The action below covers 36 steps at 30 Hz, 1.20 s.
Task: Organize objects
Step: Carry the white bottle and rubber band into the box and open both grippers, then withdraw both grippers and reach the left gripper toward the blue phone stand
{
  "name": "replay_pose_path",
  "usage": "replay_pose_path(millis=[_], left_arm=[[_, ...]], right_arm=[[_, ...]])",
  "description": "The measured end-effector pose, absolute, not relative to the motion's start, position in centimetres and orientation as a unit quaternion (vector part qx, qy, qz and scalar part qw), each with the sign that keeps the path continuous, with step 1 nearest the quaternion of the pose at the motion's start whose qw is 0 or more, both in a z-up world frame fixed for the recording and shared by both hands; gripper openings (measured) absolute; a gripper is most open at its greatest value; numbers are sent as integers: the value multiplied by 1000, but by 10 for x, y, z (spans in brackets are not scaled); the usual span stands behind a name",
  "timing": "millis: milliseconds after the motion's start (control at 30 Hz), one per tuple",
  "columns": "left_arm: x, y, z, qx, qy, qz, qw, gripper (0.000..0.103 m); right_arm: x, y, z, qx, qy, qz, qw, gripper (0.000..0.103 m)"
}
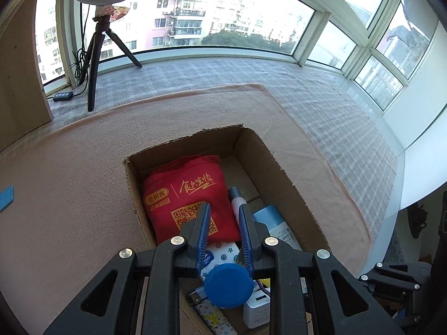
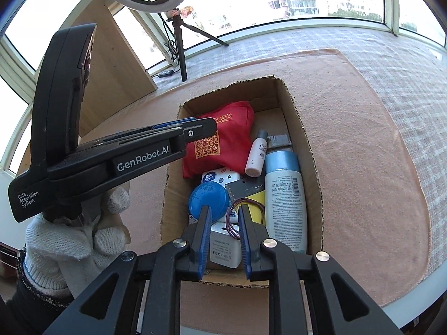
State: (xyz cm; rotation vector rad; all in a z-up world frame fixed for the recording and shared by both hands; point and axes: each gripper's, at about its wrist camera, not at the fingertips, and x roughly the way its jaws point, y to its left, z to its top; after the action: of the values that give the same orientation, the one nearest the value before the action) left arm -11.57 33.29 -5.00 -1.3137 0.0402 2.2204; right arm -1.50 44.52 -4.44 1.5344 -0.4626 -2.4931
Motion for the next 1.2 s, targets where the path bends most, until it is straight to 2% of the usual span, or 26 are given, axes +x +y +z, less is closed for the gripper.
replay_pose_path(millis=[433, 600, 767, 933, 1033, 1067, 1200], left_arm=[[-88, 183, -20, -470, -35, 852, 227, 23], [-94, 109, -1, -456, -72, 866, 192, 28], [-116, 37, 34, -428, -76, 889, 144, 29], [-149, -31, 58, -414, -83, 901, 98, 30], [-174, -73, 55, -417, -101, 901, 63, 30], [-182, -86, 51, -420, -105, 900, 56, 30], [-212, -117, 19, -446, -112, 887, 47, 30]], right_arm=[[-32, 374, -24, 486, -169, -849, 123, 23], [-54, 345, -7, 481, -179, -843, 159, 23], [-82, 309, 31, 463, -138, -855, 188, 24], [-121, 273, 62, 445, -103, -863, 215, 33], [-145, 252, 64, 442, -100, -862, 228, 35], [-156, 245, 61, 446, -102, -858, 233, 39], [-196, 214, 33, 465, -101, -849, 230, 41]])
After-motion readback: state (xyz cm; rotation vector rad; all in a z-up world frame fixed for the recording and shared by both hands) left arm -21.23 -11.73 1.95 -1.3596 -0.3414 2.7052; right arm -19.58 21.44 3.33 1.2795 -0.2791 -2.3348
